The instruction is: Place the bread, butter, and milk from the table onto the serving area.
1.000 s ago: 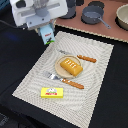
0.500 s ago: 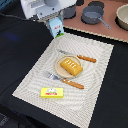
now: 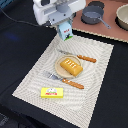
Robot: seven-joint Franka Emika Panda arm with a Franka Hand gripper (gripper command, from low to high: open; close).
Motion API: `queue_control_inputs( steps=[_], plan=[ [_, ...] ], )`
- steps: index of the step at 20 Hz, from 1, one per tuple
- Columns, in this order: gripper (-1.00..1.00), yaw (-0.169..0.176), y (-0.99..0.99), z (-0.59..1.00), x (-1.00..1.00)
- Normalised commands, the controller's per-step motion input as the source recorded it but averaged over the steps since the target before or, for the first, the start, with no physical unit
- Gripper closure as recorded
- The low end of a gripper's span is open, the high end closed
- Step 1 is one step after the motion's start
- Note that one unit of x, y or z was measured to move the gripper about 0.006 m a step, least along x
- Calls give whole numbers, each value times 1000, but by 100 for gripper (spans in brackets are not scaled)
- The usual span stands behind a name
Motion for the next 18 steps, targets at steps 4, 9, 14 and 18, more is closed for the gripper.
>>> queue_control_inputs(
  steps=[4,9,14,18],
  plan=[
    [100,0,335,-46,911],
    [100,0,349,-22,913],
    [-100,0,459,0,703],
    [-100,0,393,1,451]
  ],
)
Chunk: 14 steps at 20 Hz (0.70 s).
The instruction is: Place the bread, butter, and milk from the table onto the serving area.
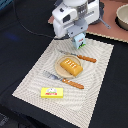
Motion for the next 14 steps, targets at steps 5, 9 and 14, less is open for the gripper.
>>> queue_control_inputs(
  steps=[5,9,14],
  plan=[
    [-100,0,313,654,372],
    [-100,-2,148,1000,212],
    [-100,-4,144,933,85]
  ],
)
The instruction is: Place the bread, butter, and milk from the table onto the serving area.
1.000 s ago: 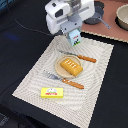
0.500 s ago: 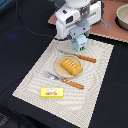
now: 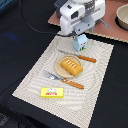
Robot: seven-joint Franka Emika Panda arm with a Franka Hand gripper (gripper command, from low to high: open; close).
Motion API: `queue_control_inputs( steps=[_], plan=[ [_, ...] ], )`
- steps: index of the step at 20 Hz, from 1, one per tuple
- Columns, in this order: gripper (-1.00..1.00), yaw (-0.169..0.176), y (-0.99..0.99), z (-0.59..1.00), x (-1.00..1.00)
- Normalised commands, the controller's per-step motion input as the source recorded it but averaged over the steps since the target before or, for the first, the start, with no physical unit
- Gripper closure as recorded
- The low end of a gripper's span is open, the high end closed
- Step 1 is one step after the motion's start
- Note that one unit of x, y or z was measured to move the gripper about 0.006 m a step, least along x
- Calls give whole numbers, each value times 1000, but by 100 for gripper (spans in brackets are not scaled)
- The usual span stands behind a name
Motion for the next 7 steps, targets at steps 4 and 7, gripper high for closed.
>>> queue_control_inputs(
  steps=[4,7],
  plan=[
    [-100,-9,83,256,155],
    [-100,-24,182,-5,132]
  ],
)
